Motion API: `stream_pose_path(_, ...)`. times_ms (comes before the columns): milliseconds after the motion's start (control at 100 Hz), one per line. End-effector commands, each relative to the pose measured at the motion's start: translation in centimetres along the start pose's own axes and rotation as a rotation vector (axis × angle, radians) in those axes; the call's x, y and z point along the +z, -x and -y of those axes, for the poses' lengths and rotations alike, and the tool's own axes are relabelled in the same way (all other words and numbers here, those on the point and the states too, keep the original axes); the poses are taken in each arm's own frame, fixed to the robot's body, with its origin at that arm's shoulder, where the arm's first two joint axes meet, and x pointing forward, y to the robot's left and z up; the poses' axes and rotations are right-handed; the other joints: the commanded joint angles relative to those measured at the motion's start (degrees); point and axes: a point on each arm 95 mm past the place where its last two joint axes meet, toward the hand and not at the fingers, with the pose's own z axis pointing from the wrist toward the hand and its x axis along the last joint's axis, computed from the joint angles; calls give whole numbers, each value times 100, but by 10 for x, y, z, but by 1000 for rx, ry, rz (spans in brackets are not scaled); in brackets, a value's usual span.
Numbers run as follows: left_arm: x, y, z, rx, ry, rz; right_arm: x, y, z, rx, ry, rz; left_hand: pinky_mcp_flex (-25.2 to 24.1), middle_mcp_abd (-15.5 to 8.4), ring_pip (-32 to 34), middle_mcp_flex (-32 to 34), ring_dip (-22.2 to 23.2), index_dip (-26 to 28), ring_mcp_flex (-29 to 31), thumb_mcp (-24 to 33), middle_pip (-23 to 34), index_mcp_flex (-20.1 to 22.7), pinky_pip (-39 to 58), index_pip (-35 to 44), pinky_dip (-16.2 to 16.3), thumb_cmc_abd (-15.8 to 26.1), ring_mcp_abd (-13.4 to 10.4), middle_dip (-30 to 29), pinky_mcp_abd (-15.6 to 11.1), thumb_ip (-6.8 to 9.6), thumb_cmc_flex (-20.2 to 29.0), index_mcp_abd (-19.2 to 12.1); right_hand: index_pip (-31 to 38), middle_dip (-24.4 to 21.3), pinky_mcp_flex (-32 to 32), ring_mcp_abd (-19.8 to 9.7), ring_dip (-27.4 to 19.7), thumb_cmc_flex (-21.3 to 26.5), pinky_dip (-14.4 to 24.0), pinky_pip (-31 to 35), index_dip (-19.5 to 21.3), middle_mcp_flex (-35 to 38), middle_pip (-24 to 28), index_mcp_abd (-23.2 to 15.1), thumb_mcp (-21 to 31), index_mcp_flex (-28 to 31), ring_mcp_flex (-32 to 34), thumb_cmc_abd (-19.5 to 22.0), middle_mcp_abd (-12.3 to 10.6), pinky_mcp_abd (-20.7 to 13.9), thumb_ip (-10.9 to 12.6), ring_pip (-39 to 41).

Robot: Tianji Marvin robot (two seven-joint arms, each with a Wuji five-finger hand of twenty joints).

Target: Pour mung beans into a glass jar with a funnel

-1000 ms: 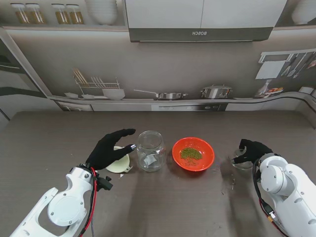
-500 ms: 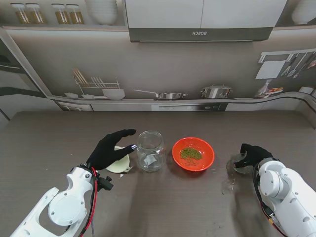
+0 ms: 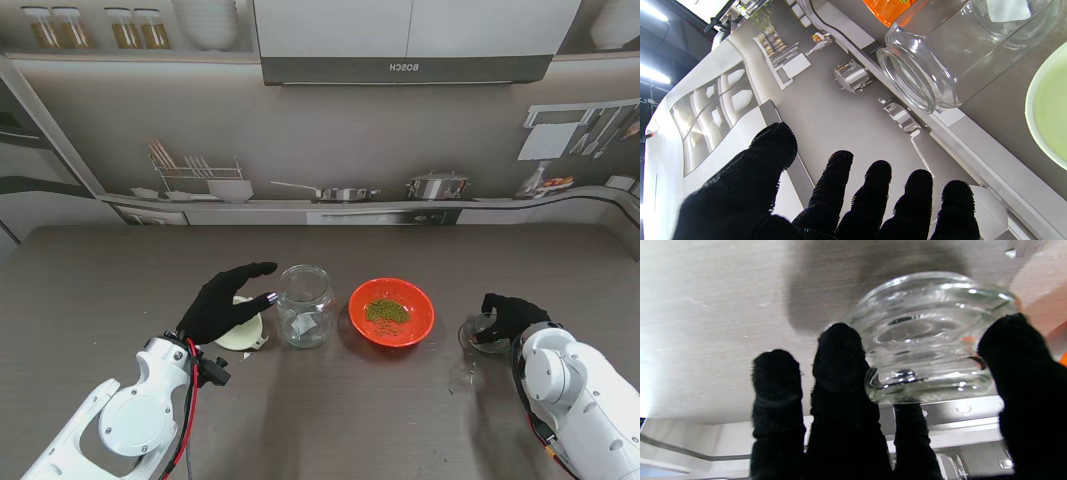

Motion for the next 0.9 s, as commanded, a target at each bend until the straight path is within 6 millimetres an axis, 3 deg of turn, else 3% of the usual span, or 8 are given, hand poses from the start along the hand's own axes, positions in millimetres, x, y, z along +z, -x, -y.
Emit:
stream_pose_path(0,0,0,-3,-6,19,4,-2,-3,9,-19,-42,-12,-4,13,10,65,68,26,-41,-95,-24,82,43,5,89,183,11,47,-10,186,-44,23,475,-327,-119,77,-97,720,53,-30,311,-460,-127,-854,1384,458,-152,691,-1064,113,889,-99)
stream_pose_path(270,0,0,-3,-8,22,5,-4,-3,15,-51,-58,-21,2,5,15,70,71,26,-29,-105,-22,79,46,5,92,186,7,49,-10,185,-54,6,57,-576,-263,7,-245,321,57,-62,639,-1332,-71,-907,1427,305,-397,881,-923,-4,1232,-142)
stream_pose_path(360,0,0,-2,-8,22,5,-4,-3,18,-65,-63,-27,1,12,15,68,71,22,-29,-104,-22,48,45,-8,92,183,11,49,-12,186,-46,8,-120,-668,-313,-17,-294,169,51,-65,832,-1567,-29,-909,1436,267,-494,960,-878,-43,1473,-119)
stream_pose_path(410,0,0,-2,-8,23,5,-4,-2,20,-75,-66,-32,1,6,15,67,72,25,-29,-108,-23,72,45,2,92,181,17,48,-5,185,-53,11,-314,-743,-337,-56,-337,56,50,-71,1164,-1688,-11,-918,1422,241,-540,1003,-859,-59,1683,-120)
stream_pose_path(570,0,1,-2,-8,25,6,-3,-3,24,-96,-86,-39,2,7,17,72,73,23,-20,-108,-20,52,45,-5,93,178,23,50,-6,186,-50,12,-540,-822,-421,-60,-367,-28,39,-117,1207,-2109,-137,-1020,1206,51,-721,995,-791,-86,1681,-176)
stream_pose_path(890,-1,1,-2,-7,27,5,-5,-4,26,-142,-125,-57,6,10,18,66,74,26,-15,-119,-22,70,46,3,93,176,21,49,-7,186,-47,10,-924,-915,-617,-92,-411,-231,27,-252,1263,-3135,-143,-1195,842,-518,-1162,274,-730,-122,1589,-227)
